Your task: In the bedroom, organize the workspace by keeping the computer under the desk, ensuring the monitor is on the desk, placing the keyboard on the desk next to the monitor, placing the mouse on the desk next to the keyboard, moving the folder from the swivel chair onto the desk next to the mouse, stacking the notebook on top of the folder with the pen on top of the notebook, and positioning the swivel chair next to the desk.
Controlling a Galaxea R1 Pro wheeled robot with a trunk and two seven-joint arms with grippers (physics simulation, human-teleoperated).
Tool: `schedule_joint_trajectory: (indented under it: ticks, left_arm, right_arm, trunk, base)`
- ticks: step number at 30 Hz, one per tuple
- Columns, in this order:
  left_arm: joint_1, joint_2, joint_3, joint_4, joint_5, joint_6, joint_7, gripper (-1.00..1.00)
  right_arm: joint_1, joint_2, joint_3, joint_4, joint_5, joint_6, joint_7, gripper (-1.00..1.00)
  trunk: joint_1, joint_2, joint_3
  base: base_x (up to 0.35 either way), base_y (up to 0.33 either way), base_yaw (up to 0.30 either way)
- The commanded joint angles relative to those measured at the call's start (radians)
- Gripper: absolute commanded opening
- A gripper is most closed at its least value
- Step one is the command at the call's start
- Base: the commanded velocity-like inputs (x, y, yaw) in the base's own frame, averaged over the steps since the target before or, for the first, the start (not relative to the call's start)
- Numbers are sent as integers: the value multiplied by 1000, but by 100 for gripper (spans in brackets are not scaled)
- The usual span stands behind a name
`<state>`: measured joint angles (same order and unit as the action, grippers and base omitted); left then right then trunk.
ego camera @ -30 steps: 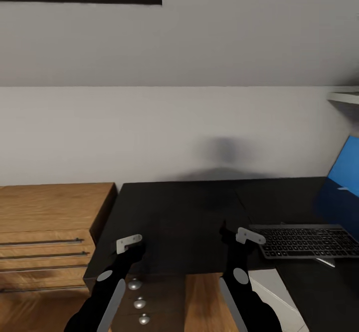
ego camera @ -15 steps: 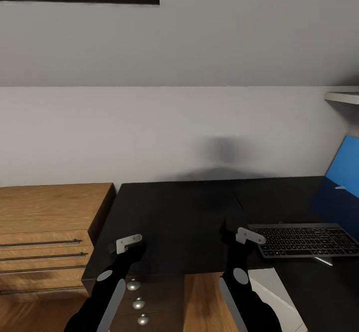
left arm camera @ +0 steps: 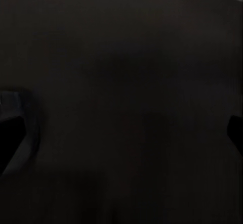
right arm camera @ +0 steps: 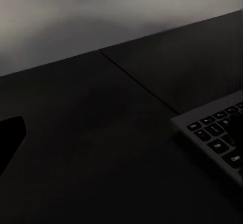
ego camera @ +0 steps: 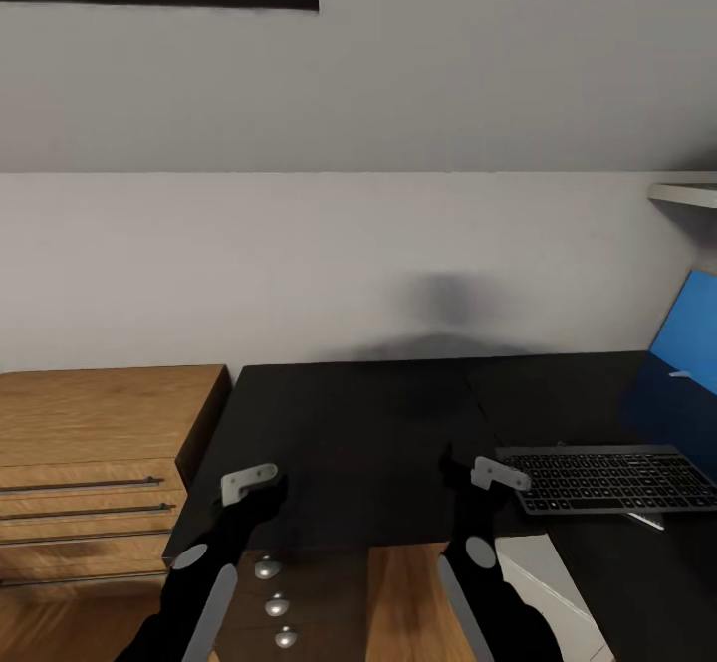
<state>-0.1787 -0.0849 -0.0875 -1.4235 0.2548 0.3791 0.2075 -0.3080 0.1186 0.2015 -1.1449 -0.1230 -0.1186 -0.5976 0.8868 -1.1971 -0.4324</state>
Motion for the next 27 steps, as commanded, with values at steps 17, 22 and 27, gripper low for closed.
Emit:
schedule_joint_trajectory:
  ticks: [17,22,27]
  left_arm:
    - [49,-4,-4,-77,9,74,7,100]
    - [48,-5,-5,-71,8,72,7,100]
    - [48,-5,-5,-69,8,71,7,100]
  right_arm:
    - [-236,-135,-118,375,-91,0,-2,100]
    - [-253,-174,-118,378,-170,12,-2,100]
    - [-269,-209,-119,385,-230,40,-2,100]
  trunk:
    - [0,-1,-1]
    - [0,-1,-1]
    - [0,-1,-1]
  base:
    - [54,-108,0]
    - [79,-140,0]
    - [166,-177,0]
